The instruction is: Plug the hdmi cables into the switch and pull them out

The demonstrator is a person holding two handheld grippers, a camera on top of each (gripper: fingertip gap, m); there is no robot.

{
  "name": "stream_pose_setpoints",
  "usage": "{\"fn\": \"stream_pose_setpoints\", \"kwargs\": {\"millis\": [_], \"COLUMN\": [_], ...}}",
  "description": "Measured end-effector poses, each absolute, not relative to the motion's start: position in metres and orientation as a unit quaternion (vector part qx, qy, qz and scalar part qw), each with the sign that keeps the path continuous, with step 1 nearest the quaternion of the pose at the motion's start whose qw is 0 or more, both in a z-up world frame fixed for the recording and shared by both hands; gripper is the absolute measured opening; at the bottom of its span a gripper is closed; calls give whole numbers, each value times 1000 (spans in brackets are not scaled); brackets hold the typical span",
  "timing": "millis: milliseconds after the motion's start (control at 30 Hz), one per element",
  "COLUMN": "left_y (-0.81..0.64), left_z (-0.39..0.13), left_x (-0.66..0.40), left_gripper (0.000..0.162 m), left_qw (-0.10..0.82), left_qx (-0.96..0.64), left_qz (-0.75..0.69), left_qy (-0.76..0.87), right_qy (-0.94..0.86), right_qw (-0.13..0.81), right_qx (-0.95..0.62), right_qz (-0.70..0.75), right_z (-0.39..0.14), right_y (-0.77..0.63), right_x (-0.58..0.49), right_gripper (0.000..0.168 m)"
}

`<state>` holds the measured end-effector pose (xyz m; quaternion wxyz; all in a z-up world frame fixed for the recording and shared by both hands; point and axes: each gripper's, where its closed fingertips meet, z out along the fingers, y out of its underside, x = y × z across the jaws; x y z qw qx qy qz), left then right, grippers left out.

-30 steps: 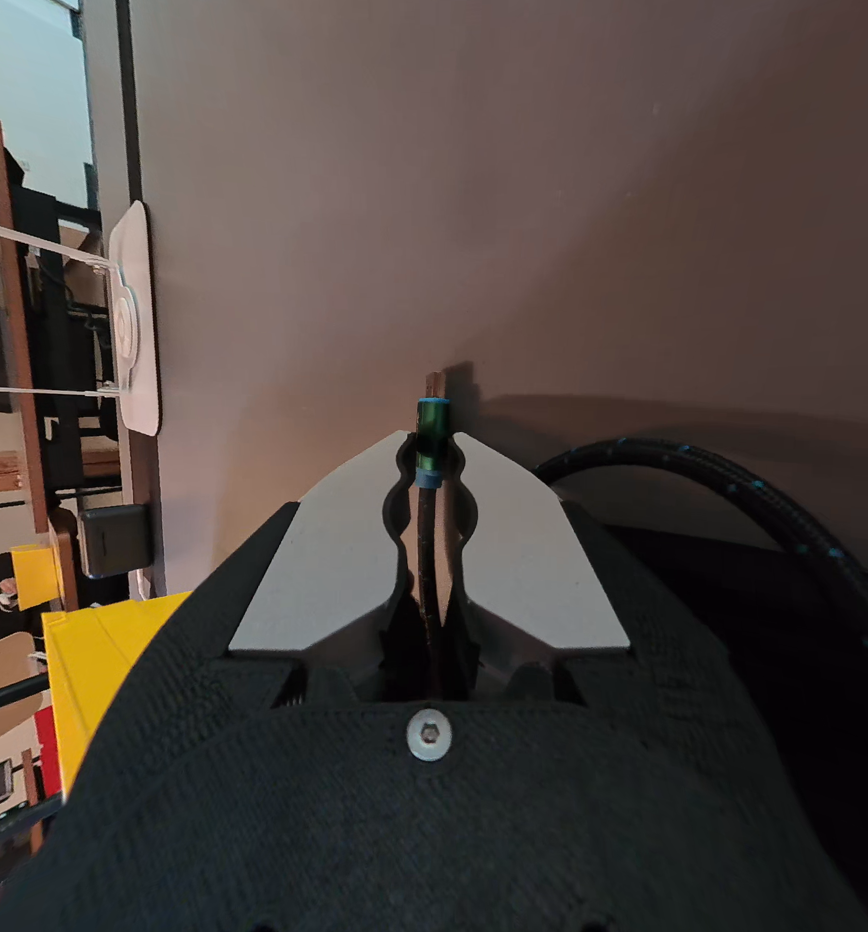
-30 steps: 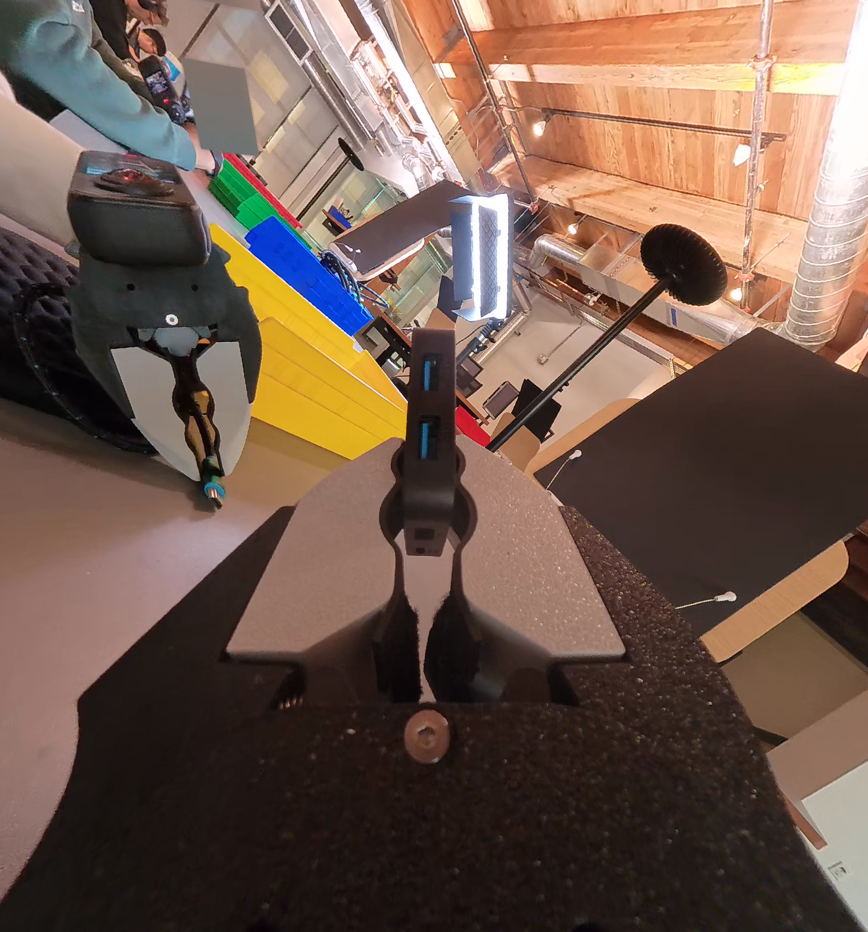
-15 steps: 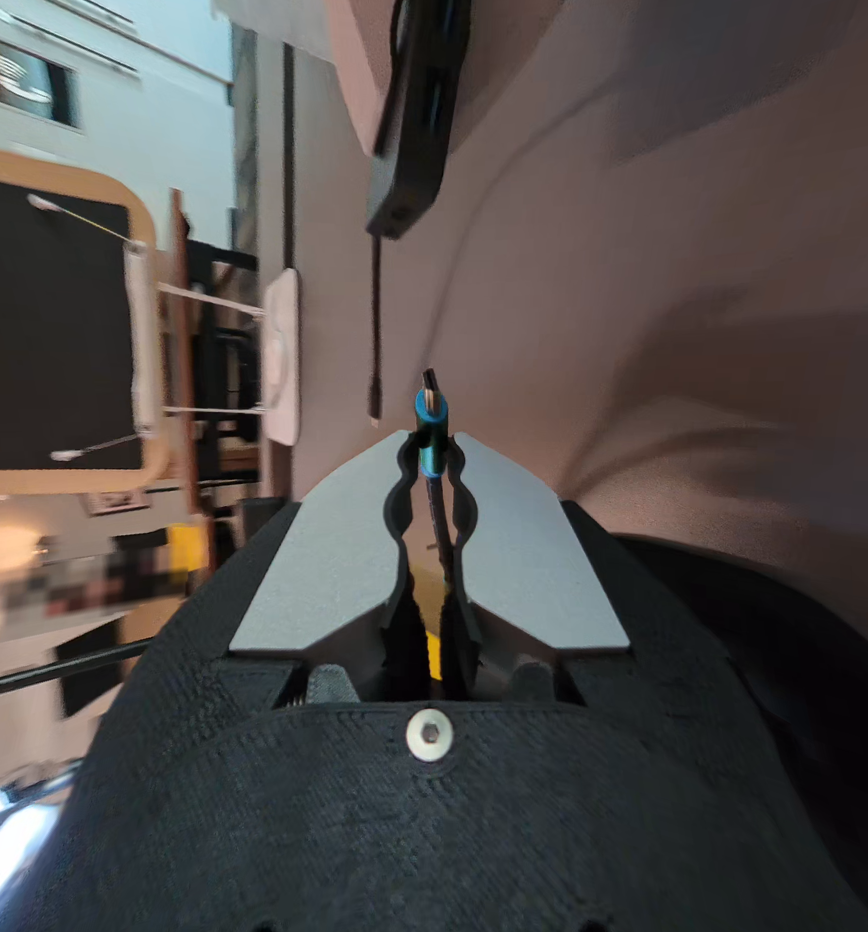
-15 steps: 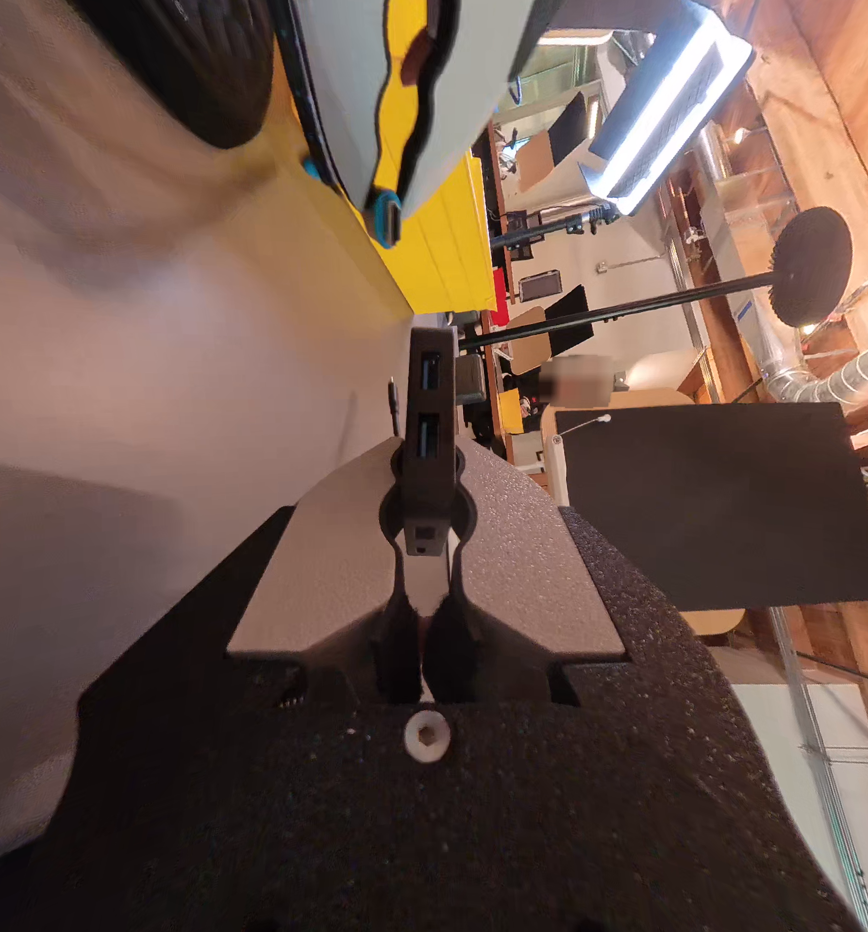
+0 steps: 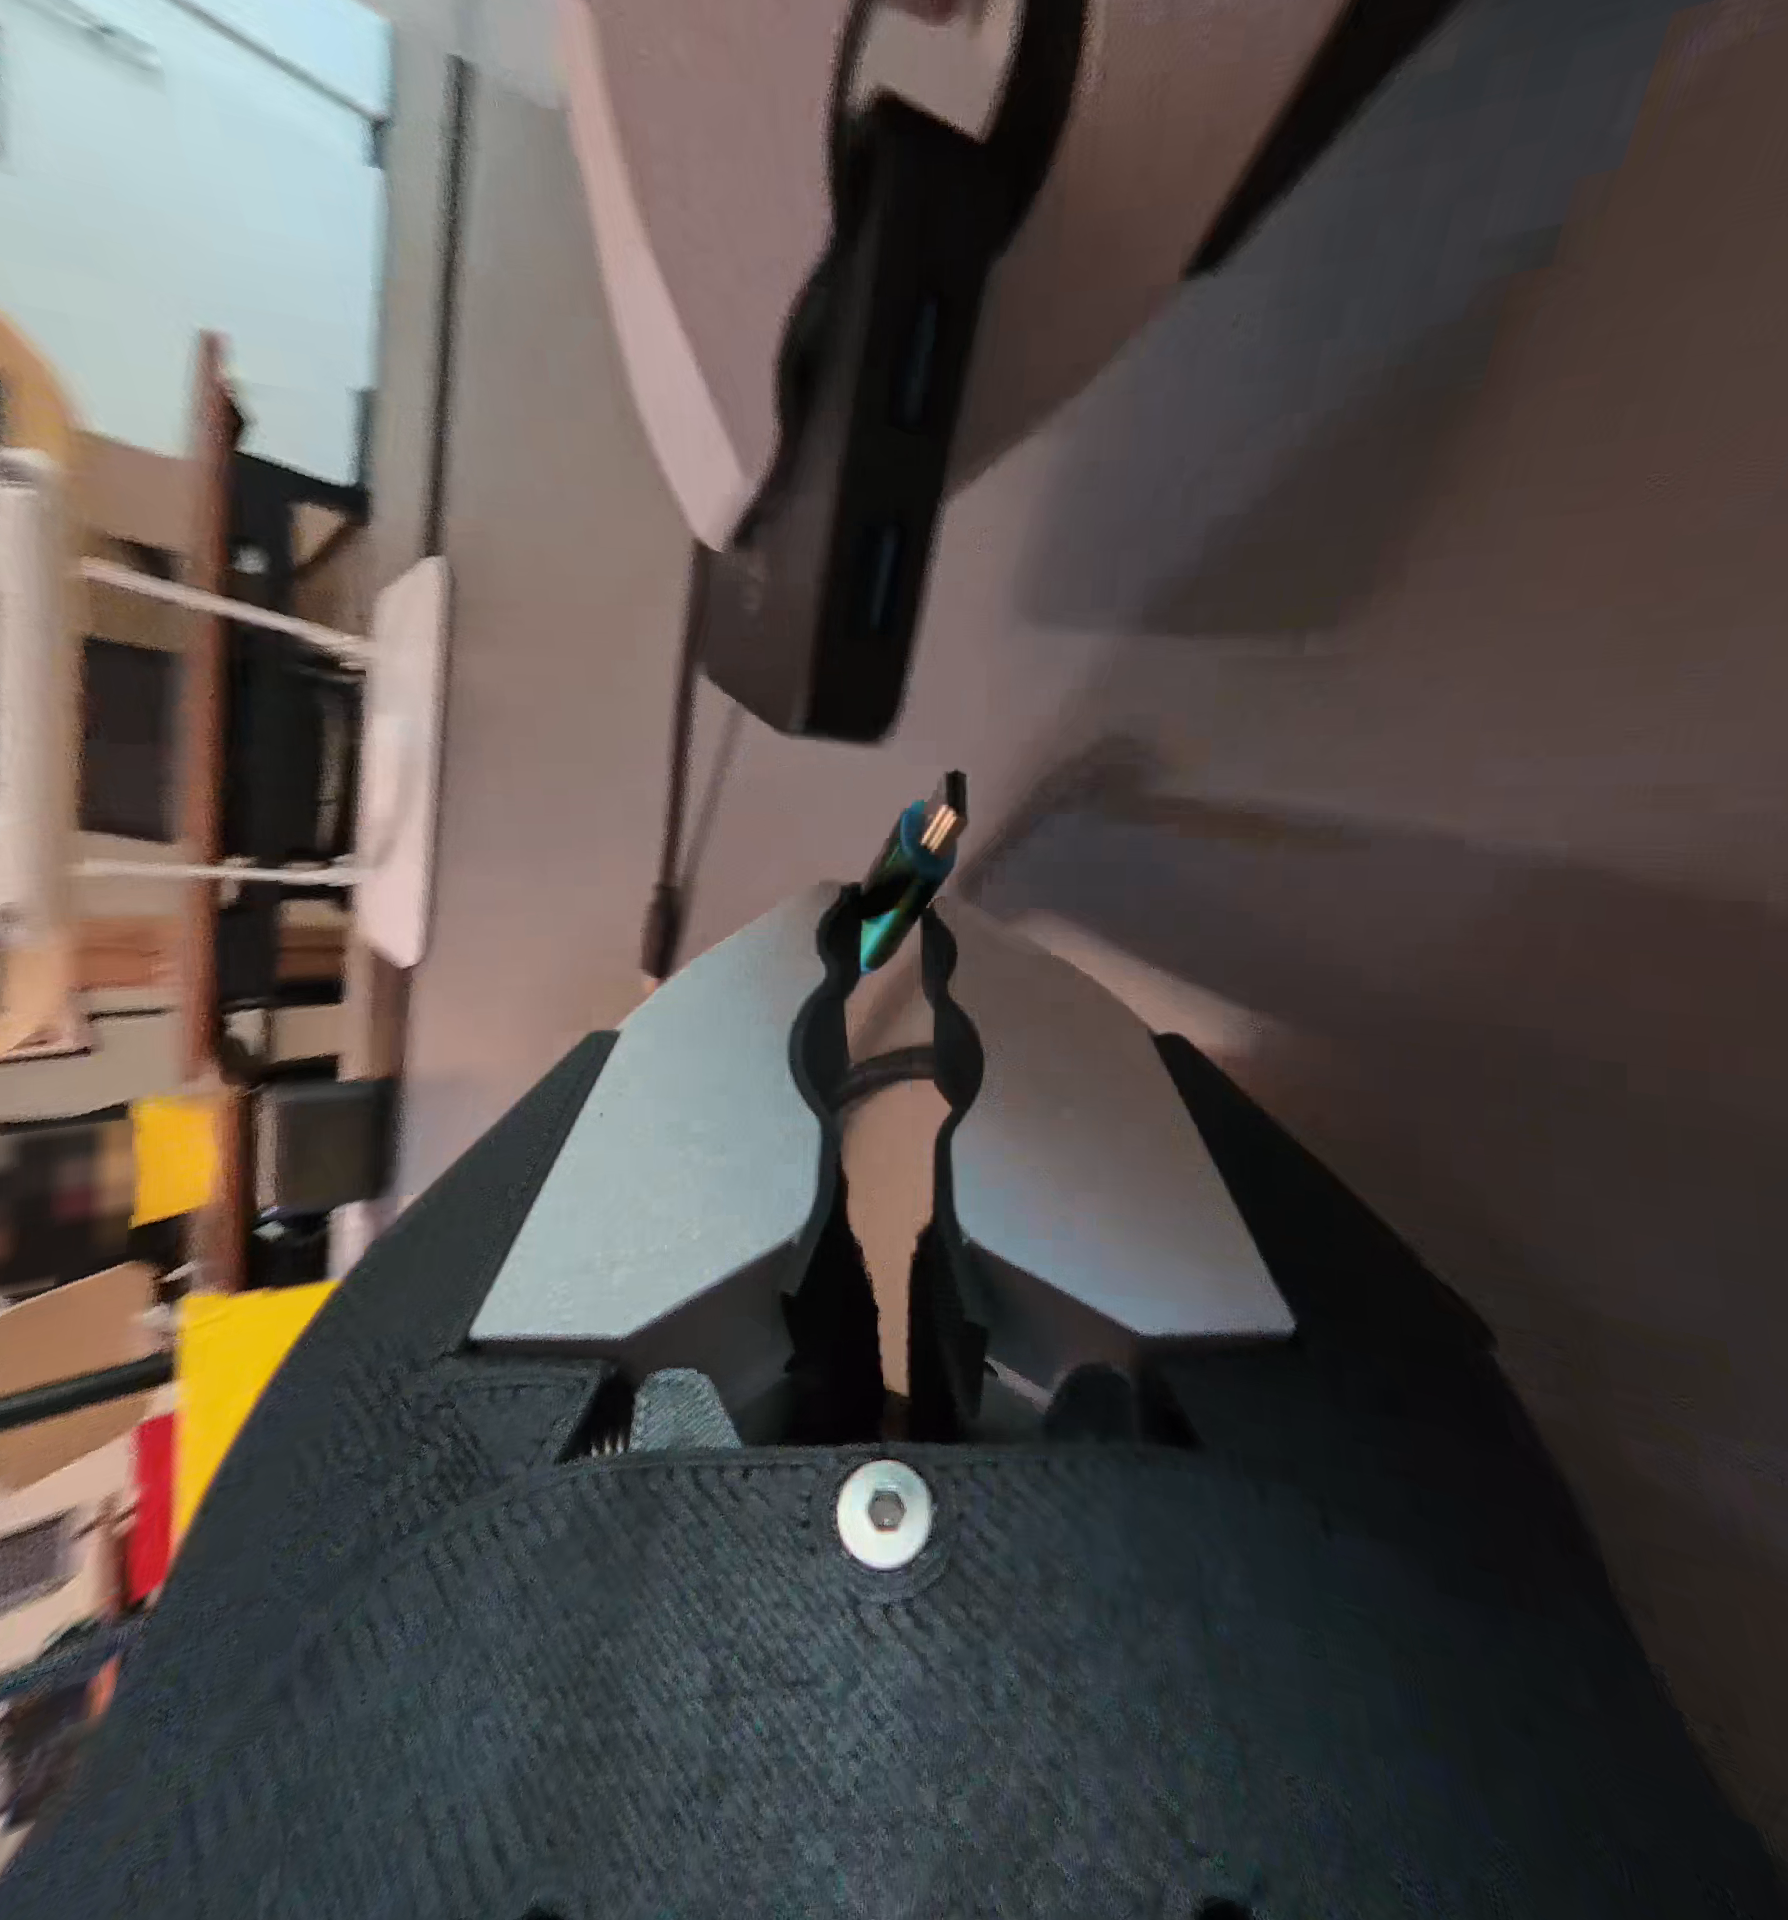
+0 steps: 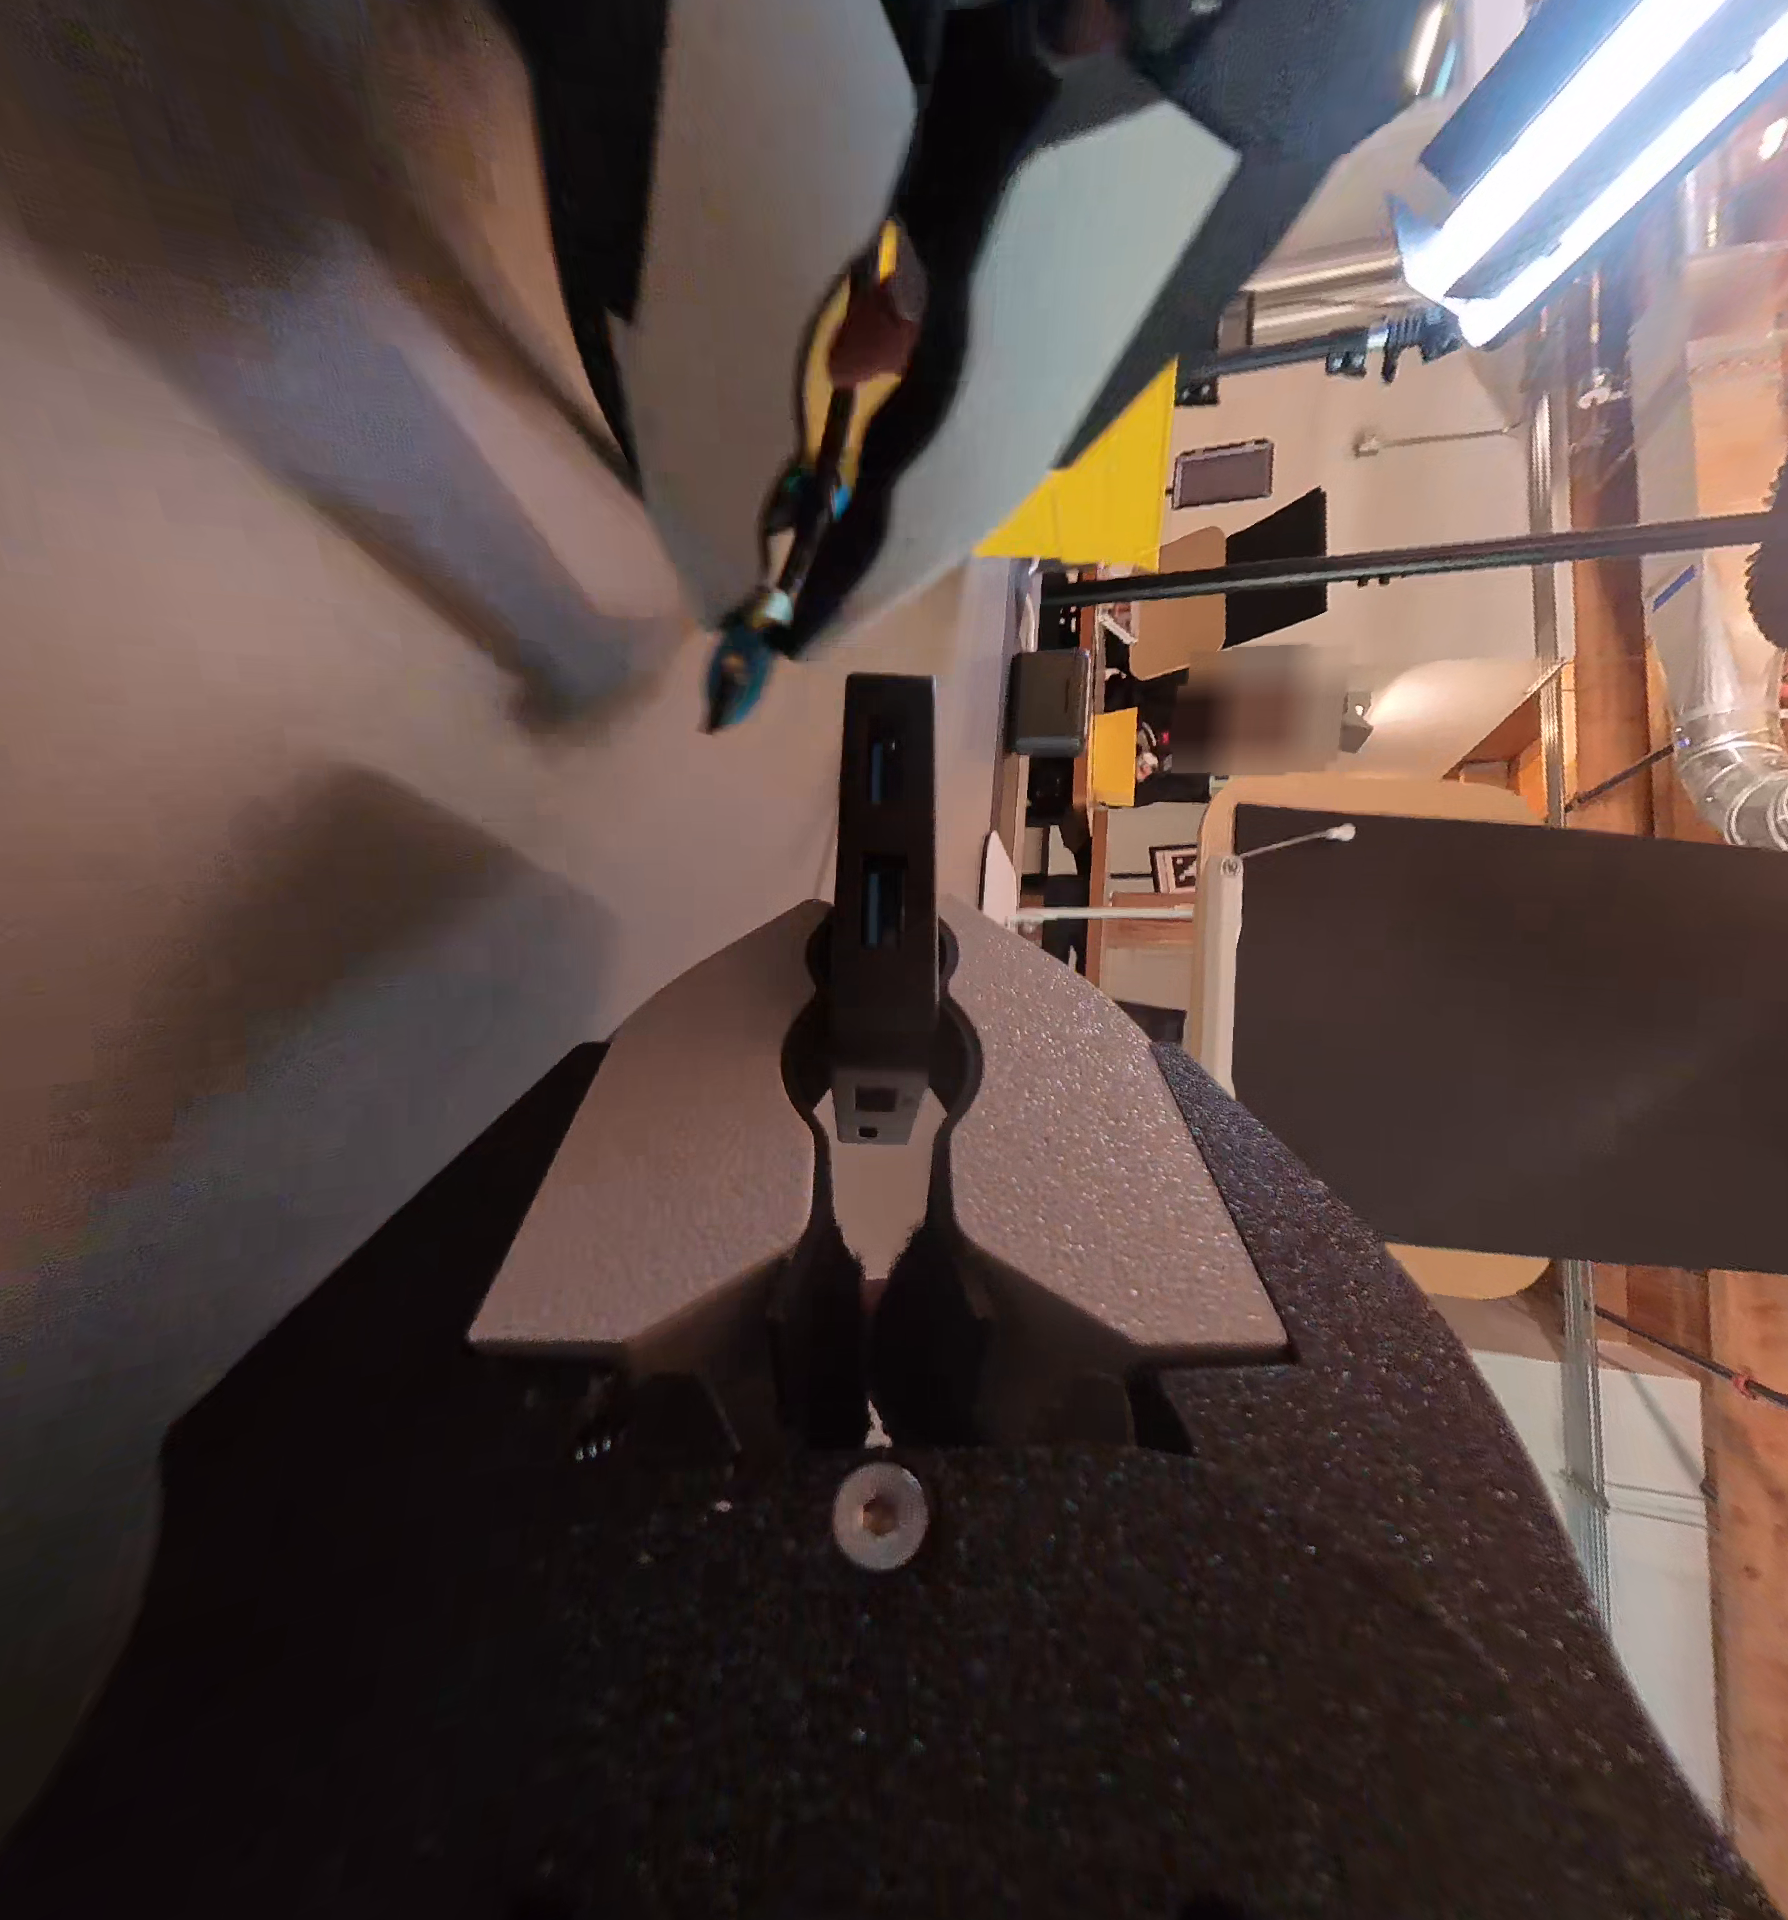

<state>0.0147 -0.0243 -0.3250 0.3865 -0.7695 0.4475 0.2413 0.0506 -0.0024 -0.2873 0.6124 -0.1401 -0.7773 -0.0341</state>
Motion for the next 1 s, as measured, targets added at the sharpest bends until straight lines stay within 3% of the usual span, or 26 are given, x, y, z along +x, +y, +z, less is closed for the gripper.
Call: {"fn": "stream_pose_setpoints", "kwargs": {"millis": [167,267,433,533,733,867,1000], "left_y": [-25,-29,-39,-29,-7,-12,-11], "left_z": [-337,-328,-298,-292,-334,-344,-345], "left_x": [18,9,-5,-8,-25,-18,-16], "left_gripper": [15,41,51,49,36,11,8], "left_qw": [361,349,363,379,308,279,279], "left_qx": [-779,-767,-763,-756,-767,-786,-782], "left_qz": [178,187,120,68,65,12,14], "left_qy": [481,506,522,529,559,552,556], "right_qy": [-773,-772,-763,-761,-754,-751,-753], "right_qw": [613,615,623,626,633,637,636], "right_qx": [-160,-162,-170,-169,-172,-171,-171], "right_qz": [-29,-23,-1,2,10,17,16], "right_z": [-284,-283,-278,-276,-272,-270,-271], "right_y": [13,17,18,17,19,18,17], "right_x": [60,63,64,63,65,65,65], "right_gripper": [14,14,14,14,14,14,14]}}
